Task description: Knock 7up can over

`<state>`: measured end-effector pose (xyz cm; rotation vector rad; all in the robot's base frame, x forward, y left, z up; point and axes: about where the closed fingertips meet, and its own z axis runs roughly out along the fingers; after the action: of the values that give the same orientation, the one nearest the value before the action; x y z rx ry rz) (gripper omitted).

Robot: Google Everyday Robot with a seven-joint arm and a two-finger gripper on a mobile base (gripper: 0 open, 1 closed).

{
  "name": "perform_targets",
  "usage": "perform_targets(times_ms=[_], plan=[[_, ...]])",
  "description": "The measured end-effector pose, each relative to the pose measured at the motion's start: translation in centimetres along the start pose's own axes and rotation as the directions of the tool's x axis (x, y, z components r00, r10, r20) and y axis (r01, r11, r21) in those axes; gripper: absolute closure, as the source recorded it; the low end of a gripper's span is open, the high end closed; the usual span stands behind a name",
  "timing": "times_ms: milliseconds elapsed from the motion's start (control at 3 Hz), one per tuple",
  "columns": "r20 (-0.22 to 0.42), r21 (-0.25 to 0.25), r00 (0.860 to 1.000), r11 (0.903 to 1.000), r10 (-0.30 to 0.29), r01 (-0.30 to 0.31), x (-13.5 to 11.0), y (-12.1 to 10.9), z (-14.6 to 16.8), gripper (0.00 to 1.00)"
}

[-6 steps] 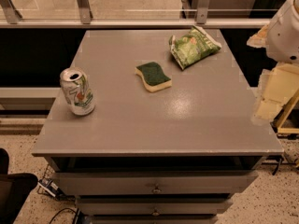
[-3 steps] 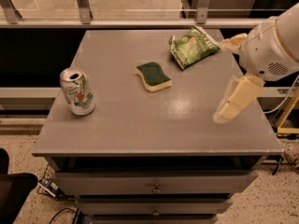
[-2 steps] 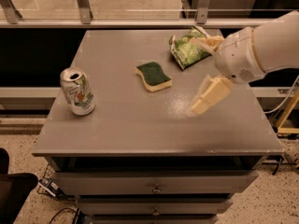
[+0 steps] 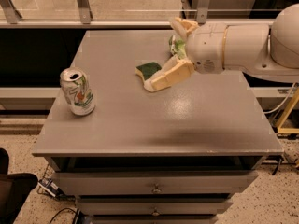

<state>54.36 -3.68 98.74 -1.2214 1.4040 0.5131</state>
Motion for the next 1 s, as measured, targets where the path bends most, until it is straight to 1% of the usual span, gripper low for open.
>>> perform_targets(times_ms=[333, 667, 1000], plan=[[0.000, 0.000, 1.000, 1.0000, 0.000, 0.000, 0.0, 0.0, 0.0, 0.00], [0.051, -0.054, 0.998, 0.9978, 0.040, -0.038, 0.5, 0.9, 3.6, 0.00], [0.113, -0.114, 0.988, 0.9895, 0.102, -0.089, 1.2, 2.4, 7.6, 0.00]])
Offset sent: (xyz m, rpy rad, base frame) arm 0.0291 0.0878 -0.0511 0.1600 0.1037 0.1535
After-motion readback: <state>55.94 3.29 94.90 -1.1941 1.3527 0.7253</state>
